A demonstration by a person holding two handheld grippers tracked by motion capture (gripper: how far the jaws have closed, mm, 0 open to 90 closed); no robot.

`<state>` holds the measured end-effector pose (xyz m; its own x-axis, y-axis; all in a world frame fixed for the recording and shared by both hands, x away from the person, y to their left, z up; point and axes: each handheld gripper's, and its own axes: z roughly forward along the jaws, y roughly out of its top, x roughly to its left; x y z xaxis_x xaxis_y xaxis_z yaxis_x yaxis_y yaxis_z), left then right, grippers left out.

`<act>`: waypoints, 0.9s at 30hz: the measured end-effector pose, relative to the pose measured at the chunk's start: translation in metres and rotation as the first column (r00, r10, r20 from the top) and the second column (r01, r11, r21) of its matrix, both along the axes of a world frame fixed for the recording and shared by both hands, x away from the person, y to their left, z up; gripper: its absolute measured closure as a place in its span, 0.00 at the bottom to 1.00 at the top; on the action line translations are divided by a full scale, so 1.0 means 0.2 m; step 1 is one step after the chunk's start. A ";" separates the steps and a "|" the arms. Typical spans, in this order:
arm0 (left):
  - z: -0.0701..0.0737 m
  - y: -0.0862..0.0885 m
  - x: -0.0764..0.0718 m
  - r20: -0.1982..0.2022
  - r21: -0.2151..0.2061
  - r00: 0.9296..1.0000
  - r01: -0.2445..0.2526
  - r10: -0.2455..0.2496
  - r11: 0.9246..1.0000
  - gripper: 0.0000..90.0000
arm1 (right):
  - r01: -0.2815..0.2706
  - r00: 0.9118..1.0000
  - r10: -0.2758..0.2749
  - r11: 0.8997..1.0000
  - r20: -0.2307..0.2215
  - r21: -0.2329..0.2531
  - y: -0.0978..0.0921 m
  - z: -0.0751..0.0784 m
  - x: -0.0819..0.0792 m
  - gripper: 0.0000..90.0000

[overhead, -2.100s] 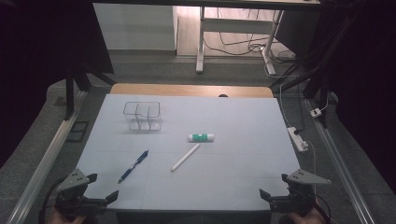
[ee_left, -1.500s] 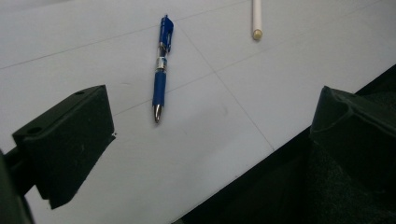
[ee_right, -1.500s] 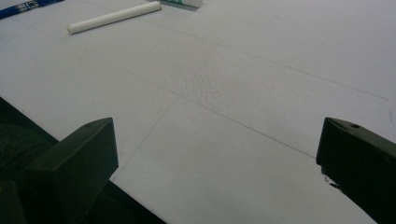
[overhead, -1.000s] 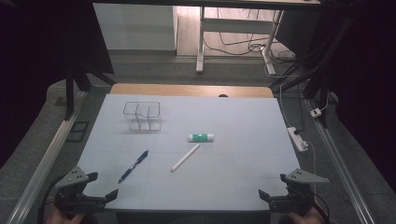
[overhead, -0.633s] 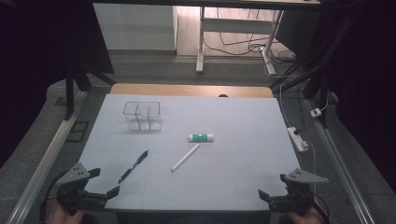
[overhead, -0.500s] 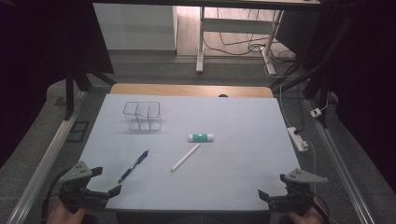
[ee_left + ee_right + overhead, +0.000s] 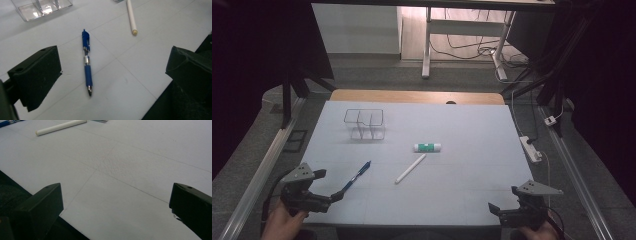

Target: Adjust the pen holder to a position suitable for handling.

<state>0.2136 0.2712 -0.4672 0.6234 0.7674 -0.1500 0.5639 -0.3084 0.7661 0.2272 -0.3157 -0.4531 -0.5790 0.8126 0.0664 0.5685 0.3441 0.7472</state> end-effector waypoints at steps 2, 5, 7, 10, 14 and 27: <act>0.00 -0.01 0.02 -0.002 0.007 1.000 0.006 -0.006 1.000 0.00 | 0.000 1.000 0.000 1.000 0.000 0.000 0.00 0.00 0.00 0.00; -0.01 -0.02 0.07 -0.036 -0.045 0.999 0.008 -0.010 0.999 0.00 | 0.001 1.000 -0.001 1.000 -0.002 0.003 0.00 0.00 0.00 0.00; -0.01 -0.03 0.09 -0.038 -0.059 0.999 0.019 -0.021 0.998 0.00 | 0.000 1.000 0.000 1.000 -0.002 0.003 0.00 0.00 0.00 0.00; -0.01 -0.05 0.13 -0.039 -0.037 0.999 0.031 -0.033 0.999 0.00 | 0.000 1.000 0.000 1.000 -0.002 0.002 0.00 0.00 0.00 0.00; -0.01 -0.07 0.19 -0.056 -0.003 0.997 0.056 -0.056 0.998 0.00 | -0.002 1.000 0.002 1.000 -0.004 0.002 0.00 0.00 0.00 0.00; 0.01 -0.09 0.42 -0.057 0.040 0.990 0.135 -0.133 0.990 0.00 | -0.004 1.000 0.004 1.000 -0.011 -0.014 0.01 0.00 0.01 0.00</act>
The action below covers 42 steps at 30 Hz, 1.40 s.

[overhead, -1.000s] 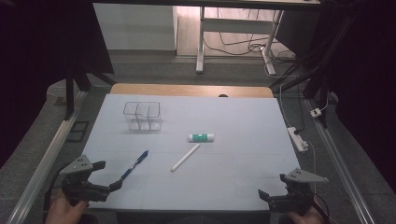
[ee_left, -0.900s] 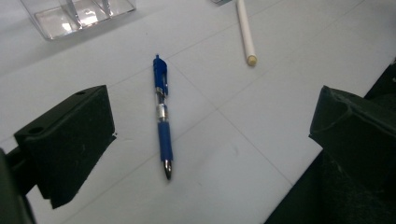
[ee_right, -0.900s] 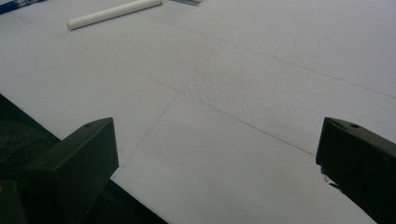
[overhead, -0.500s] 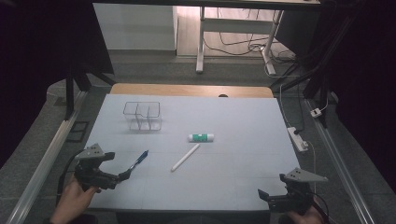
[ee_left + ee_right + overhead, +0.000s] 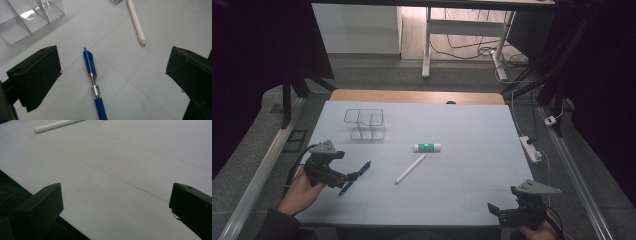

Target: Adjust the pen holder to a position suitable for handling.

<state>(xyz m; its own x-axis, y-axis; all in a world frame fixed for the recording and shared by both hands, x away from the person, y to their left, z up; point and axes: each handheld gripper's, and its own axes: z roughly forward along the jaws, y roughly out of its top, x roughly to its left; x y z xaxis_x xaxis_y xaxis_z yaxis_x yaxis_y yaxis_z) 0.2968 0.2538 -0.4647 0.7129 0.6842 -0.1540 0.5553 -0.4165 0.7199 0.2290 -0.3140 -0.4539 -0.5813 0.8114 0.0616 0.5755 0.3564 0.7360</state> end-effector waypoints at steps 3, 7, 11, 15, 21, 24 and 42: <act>0.01 0.00 0.04 0.000 0.000 1.000 0.001 -0.001 1.000 0.00 | 0.003 1.000 -0.003 1.000 -0.003 0.003 0.00 0.00 0.00 0.00; 0.03 0.01 0.11 0.002 0.004 1.000 0.008 -0.008 1.000 0.00 | 0.001 1.000 -0.001 1.000 -0.004 0.004 0.00 0.00 0.00 0.00; 0.04 0.02 0.17 0.010 0.028 0.999 0.037 -0.037 0.999 0.00 | 0.000 1.000 0.000 1.000 -0.007 0.003 0.00 0.00 0.00 0.00; 0.07 0.02 0.23 0.022 0.040 0.997 0.075 -0.076 0.996 0.01 | -0.002 1.000 0.002 1.000 -0.010 0.003 0.00 0.00 0.00 0.00; 0.13 0.01 0.33 0.041 0.061 0.991 0.124 -0.127 0.990 0.02 | -0.004 1.000 0.004 1.000 -0.012 0.002 0.00 0.00 0.00 0.00; 0.16 0.00 0.38 0.049 0.081 0.988 0.143 -0.147 0.986 0.03 | -0.006 1.000 0.006 1.000 -0.013 0.004 0.00 0.00 0.01 0.00; 0.20 -0.08 0.67 0.025 0.237 0.972 0.222 -0.235 0.946 0.15 | -0.012 1.000 0.012 1.000 -0.018 0.007 0.00 0.00 0.01 0.00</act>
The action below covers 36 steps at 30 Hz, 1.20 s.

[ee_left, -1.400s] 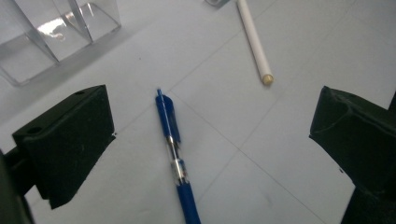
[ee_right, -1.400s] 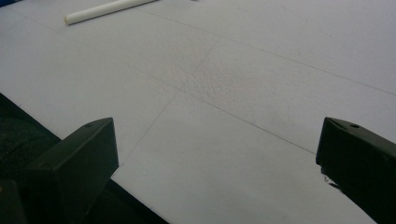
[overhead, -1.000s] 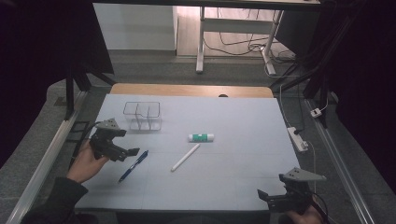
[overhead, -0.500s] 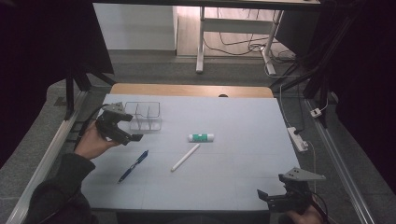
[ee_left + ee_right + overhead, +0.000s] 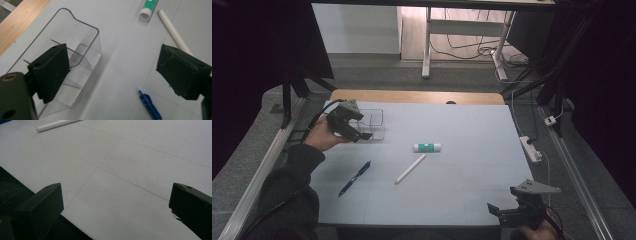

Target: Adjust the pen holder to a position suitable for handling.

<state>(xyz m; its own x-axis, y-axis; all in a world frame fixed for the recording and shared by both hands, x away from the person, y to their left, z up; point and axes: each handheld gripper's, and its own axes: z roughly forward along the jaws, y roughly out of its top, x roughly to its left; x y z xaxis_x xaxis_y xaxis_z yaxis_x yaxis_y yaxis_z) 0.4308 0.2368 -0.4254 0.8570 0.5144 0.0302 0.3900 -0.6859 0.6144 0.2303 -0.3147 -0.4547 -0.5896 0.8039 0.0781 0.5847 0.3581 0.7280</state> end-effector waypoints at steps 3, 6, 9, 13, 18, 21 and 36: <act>0.00 0.01 0.04 -0.010 0.029 1.000 0.016 -0.015 0.999 0.19 | 0.000 1.000 0.000 1.000 -0.002 0.004 0.00 0.00 0.00 0.00; 0.00 0.03 0.08 -0.019 0.058 1.000 0.018 -0.017 0.998 0.24 | 0.000 1.000 0.000 1.000 -0.003 0.003 0.00 0.00 0.00 0.00; -0.01 0.04 0.11 -0.024 0.071 1.000 0.015 -0.013 0.997 0.32 | -0.001 1.000 0.001 1.000 -0.003 0.003 0.00 0.00 0.00 0.00; -0.05 0.04 0.14 -0.040 0.118 0.999 0.018 -0.013 0.993 0.47 | -0.001 1.000 0.001 1.000 -0.004 0.005 0.00 0.00 0.00 0.00; -0.07 0.04 0.15 -0.027 0.142 1.000 0.014 -0.010 0.990 0.57 | -0.002 1.000 0.002 1.000 -0.005 0.005 0.00 0.00 0.00 0.00; -0.09 0.03 0.16 -0.026 0.165 1.000 0.021 -0.017 0.986 0.63 | -0.002 1.000 0.002 1.000 -0.005 0.006 0.00 0.00 0.00 0.00; -0.07 0.00 0.16 0.003 0.251 0.998 0.058 -0.061 0.966 0.98 | -0.005 1.000 0.005 1.000 -0.005 0.005 0.00 0.00 0.00 0.00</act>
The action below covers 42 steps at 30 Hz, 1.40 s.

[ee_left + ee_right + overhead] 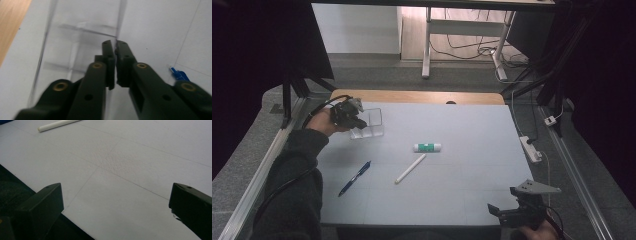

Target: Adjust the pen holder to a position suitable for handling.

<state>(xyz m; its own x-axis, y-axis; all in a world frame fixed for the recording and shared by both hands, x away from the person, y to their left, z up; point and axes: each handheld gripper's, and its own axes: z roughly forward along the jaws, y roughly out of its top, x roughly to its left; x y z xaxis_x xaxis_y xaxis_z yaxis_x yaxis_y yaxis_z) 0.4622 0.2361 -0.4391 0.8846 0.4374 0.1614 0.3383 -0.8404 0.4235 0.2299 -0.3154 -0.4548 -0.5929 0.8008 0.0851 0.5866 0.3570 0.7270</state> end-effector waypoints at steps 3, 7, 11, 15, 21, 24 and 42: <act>0.00 0.00 0.01 -0.019 0.003 1.000 -0.004 0.004 1.000 0.98 | 0.000 1.000 0.000 1.000 0.000 -0.001 0.00 0.00 0.00 0.00; 0.02 0.01 0.03 -0.052 -0.036 0.997 -0.060 0.058 0.998 0.99 | 0.000 1.000 0.000 1.000 0.000 0.000 0.00 0.00 0.00 0.00; 0.02 0.03 0.02 -0.066 -0.089 0.997 -0.054 0.048 0.995 0.99 | 0.000 1.000 0.000 1.000 -0.001 0.004 0.00 0.00 0.00 0.00; 0.07 0.03 0.00 -0.052 -0.134 0.998 -0.040 0.034 0.990 0.99 | 0.001 1.000 -0.001 1.000 -0.003 0.004 0.00 0.00 0.00 0.00; 0.17 0.00 -0.05 -0.042 -0.165 0.999 0.000 -0.007 0.986 0.99 | 0.000 1.000 0.000 1.000 -0.005 0.001 0.00 0.00 0.00 0.00; 0.21 -0.04 -0.07 -0.038 -0.170 0.999 0.017 -0.024 0.985 0.99 | -0.003 1.000 0.003 1.000 -0.004 -0.001 0.00 0.00 0.00 0.00; 0.37 -0.47 -0.30 -0.040 -0.187 0.977 0.199 -0.210 0.962 0.99 | -0.005 1.000 0.005 1.000 -0.006 -0.005 0.01 0.00 0.01 0.00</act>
